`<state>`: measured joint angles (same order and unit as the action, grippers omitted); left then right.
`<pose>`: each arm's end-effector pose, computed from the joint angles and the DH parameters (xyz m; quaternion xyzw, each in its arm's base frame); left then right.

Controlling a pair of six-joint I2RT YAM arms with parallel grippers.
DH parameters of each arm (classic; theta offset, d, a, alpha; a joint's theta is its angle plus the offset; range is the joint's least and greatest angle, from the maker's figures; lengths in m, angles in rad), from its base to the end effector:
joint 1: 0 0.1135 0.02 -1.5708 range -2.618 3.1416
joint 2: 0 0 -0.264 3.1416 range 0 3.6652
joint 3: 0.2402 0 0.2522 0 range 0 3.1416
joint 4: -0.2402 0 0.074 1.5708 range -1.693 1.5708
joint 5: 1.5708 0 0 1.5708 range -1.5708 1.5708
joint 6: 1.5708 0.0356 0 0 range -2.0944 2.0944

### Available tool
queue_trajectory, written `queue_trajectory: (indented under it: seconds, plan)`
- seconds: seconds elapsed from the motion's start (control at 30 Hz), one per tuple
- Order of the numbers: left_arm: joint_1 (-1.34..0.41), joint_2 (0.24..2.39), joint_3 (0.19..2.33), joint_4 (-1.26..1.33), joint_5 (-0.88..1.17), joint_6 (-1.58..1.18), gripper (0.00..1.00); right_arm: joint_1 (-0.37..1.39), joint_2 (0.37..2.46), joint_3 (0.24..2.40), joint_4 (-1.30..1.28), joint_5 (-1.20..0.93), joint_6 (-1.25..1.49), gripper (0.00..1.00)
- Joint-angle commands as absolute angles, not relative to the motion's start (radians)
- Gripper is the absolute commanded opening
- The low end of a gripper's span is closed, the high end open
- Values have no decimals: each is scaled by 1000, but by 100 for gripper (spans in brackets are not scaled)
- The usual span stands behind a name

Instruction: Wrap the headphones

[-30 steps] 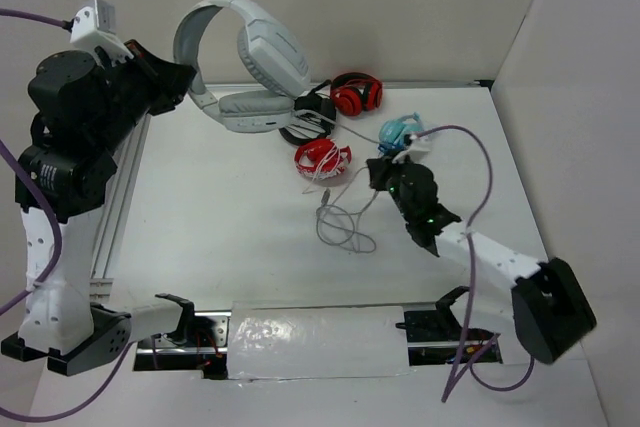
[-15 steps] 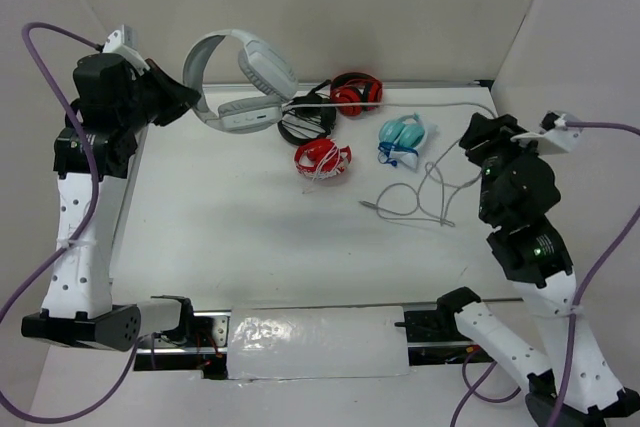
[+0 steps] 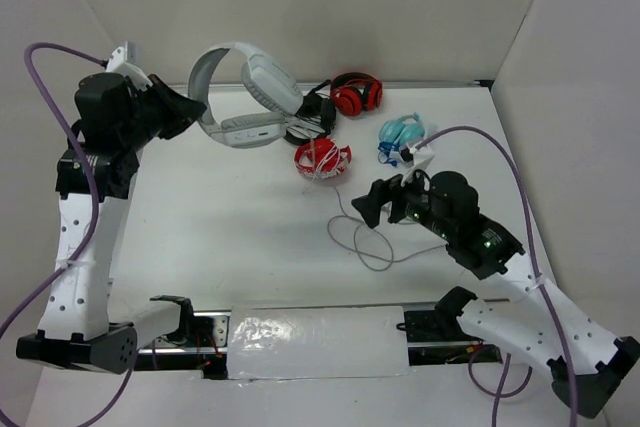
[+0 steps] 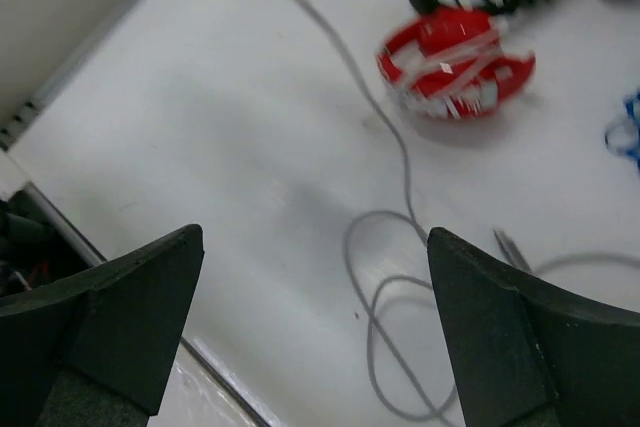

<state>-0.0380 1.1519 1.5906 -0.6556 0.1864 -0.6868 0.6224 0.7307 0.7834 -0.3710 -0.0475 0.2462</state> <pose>0.2149 -0.0148 0.4896 -0.1921 0.7542 -0.2889 0.5575 0.1363 0.0998 0.3282 -0.1651 0.7931 0.2640 0.5235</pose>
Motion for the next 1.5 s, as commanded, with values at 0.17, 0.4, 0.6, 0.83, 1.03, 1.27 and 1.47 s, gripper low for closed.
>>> queue_trajectory:
  seconds: [0.17, 0.4, 0.6, 0.83, 1.03, 1.27, 1.47]
  plan:
    - [-216, 1105, 1419, -555, 97, -722, 0, 836, 957, 1207, -374, 254, 80, 100]
    - [-383, 1080, 1233, -574, -66, -833, 0, 937, 1126, 1359, -413, 226, 11, 100]
    - [-504, 1127, 1239, -643, -175, -896, 0, 962, 1261, 1436, -486, 257, 29, 100]
    - [-604, 1095, 1224, -631, -253, -905, 0, 925, 1373, 1434, -532, 406, 110, 100]
    - [-632, 1049, 1186, -614, -304, -919, 0, 916, 1387, 1408, -525, 388, 124, 73]
    - [-652, 1065, 1169, -528, -236, -800, 3, 956, 1342, 1414, -499, 388, 42, 0]
    - [-666, 1089, 1184, -520, -184, -574, 76, 979, 1330, 1436, -520, 400, -72, 0]
